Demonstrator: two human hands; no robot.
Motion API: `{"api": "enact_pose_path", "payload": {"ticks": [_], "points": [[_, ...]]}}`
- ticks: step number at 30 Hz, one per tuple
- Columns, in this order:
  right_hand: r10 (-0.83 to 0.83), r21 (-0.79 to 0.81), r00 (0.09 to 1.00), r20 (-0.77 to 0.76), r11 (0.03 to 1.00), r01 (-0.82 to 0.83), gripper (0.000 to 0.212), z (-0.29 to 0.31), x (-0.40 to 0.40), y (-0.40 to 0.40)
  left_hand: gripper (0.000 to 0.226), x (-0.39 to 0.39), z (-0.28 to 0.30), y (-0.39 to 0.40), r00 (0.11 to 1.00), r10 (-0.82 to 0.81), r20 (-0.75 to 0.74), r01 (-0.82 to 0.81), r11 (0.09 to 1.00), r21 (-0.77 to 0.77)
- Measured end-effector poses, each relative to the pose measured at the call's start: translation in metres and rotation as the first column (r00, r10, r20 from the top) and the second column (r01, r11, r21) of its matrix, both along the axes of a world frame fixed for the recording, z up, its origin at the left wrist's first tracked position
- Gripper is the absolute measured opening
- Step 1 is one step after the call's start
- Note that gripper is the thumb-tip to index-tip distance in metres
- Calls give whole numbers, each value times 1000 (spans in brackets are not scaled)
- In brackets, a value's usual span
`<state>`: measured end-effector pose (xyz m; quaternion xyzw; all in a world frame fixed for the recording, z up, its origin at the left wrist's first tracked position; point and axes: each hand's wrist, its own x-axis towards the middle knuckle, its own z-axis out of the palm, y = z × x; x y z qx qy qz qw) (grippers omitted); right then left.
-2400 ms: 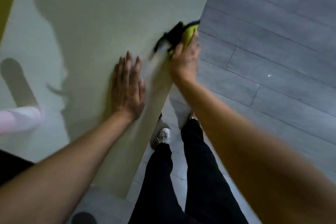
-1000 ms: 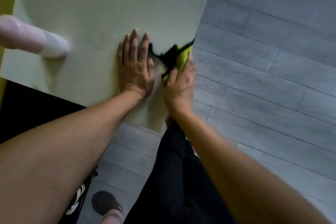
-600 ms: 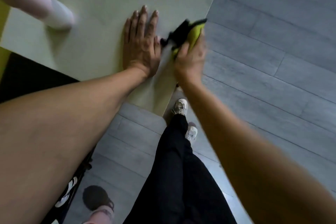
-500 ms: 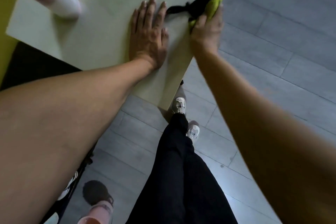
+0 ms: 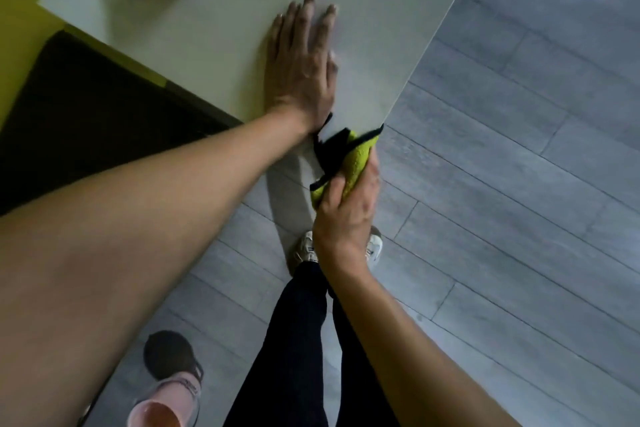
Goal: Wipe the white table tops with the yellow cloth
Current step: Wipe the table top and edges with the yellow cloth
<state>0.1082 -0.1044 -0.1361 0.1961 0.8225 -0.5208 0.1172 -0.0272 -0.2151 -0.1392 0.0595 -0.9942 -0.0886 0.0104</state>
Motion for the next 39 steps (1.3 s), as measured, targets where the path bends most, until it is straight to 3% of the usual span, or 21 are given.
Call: {"api": "enact_pose_path", "payload": {"ticks": [3,6,11,14,19,26,30,32,35,39], "points": [[-19,22,1000,24,1000,18,60,6,-10,-4,58,55,-5,-25,998,7,-65,-7,1000,10],[-45,73,998,32,996,42,57,11,-68,0,57,106,-7,-44,999,0,-40,1,1000,30],[-62,179,995,82,983,47,54,17,-158,14,60,131,-13,-49,1000,-30,-8,30,995,90],[-64,193,996,63,980,50,52,16,-143,9,64,131,-14,-51,999,-39,38,34,992,124],[-18,192,999,35,981,11,52,20,-48,-11,70,127,-10,-60,986,-97,134,81,989,121],[98,209,980,176,968,-135,49,41,-14,0,72,119,14,-59,951,-83,297,48,991,124],[111,274,992,64,954,-124,40,66,-25,19,68,112,32,-60,921,-72,383,13,988,155],[210,327,977,-32,926,-189,38,79,-41,26,65,108,41,-59,911,-62,409,-28,977,210],[498,517,852,-158,777,-359,41,95,-81,29,58,106,51,-53,926,11,376,-140,938,317],[821,723,522,-232,505,-473,51,100,-130,14,53,118,61,-32,938,186,293,-291,881,374]]}}
